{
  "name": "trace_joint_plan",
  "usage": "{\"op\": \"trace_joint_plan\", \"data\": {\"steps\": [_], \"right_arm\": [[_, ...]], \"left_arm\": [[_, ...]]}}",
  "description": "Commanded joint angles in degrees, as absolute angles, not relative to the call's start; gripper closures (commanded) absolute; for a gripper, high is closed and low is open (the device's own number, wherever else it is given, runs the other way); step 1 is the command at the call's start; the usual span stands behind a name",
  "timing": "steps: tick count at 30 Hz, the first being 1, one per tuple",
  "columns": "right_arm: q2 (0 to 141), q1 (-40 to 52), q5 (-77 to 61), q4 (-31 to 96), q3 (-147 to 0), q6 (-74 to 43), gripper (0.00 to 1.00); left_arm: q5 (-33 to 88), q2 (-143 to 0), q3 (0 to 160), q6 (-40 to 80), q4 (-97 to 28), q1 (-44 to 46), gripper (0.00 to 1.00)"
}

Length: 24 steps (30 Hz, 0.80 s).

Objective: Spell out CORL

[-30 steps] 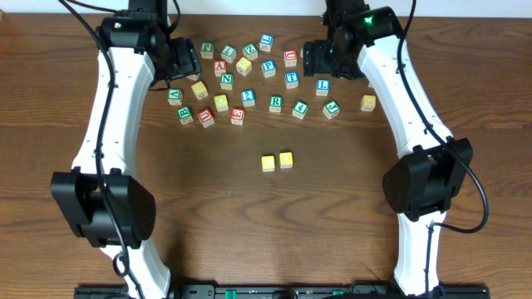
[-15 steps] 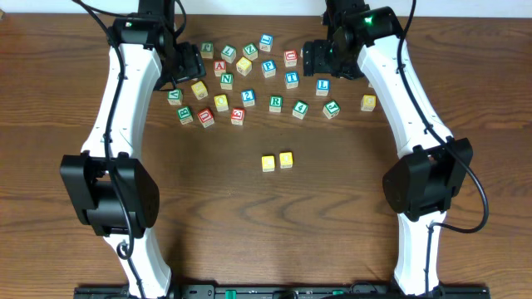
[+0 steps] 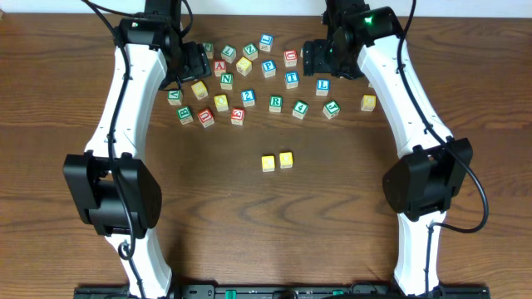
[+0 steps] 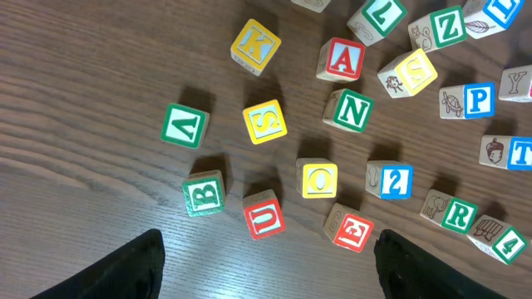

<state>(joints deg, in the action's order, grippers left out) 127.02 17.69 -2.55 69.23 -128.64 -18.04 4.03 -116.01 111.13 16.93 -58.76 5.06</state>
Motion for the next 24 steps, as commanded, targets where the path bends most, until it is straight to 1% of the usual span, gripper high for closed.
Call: {"op": "trace_joint_plan", "data": {"steps": [1,24], "right_arm": [[126.5,17.3,-2.1,69.4,-129.5,-18.9,0.14],[126.5,17.2,-1.4,69.2,-129.5,-18.8,0.13]], "left_arm": [[4.1,-116.5,110.8,17.5,-58.8,5.1,0.20],[4.1,-116.4,112.1,16.4,-56.4,5.1,0.21]]}}
